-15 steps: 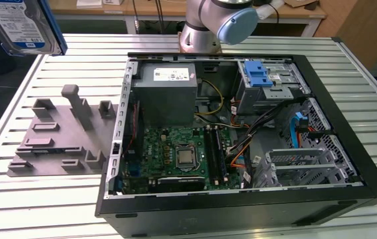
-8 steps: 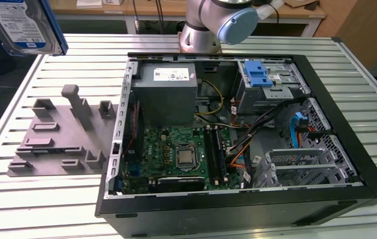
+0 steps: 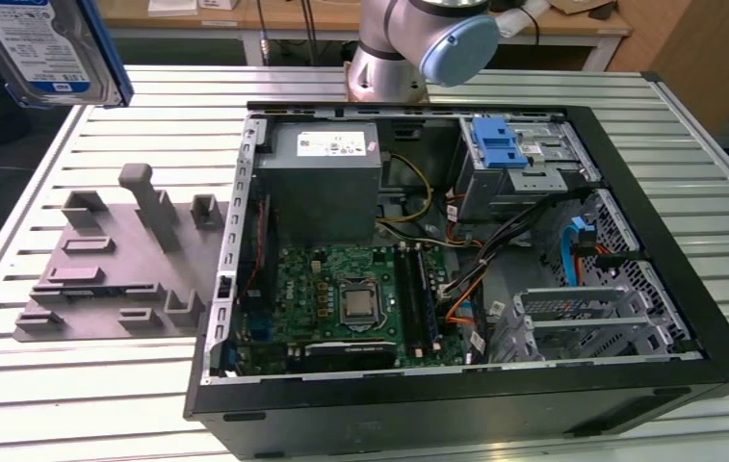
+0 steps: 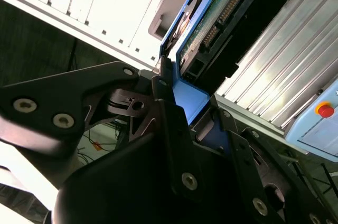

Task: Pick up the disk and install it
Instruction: 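Pick up the disk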

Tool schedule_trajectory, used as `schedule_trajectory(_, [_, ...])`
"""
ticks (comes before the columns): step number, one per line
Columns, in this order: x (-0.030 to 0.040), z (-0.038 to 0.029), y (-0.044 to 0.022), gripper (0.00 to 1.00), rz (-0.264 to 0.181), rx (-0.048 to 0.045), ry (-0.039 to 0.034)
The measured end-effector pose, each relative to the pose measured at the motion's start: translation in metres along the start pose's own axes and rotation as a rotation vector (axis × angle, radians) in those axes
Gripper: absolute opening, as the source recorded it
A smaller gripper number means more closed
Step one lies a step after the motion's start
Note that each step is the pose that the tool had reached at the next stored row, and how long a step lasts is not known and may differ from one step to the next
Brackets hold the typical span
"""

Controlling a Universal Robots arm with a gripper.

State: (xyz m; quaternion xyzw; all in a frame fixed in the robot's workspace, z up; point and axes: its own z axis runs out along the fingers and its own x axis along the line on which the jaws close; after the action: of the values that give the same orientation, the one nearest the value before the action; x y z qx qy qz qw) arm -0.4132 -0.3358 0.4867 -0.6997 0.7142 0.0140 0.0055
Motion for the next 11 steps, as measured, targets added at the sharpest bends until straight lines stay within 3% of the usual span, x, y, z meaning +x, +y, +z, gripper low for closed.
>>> schedule_trajectory(11, [-0.0001,-0.0001,-0.003,0.37,0.0,-0.0001,0.0])
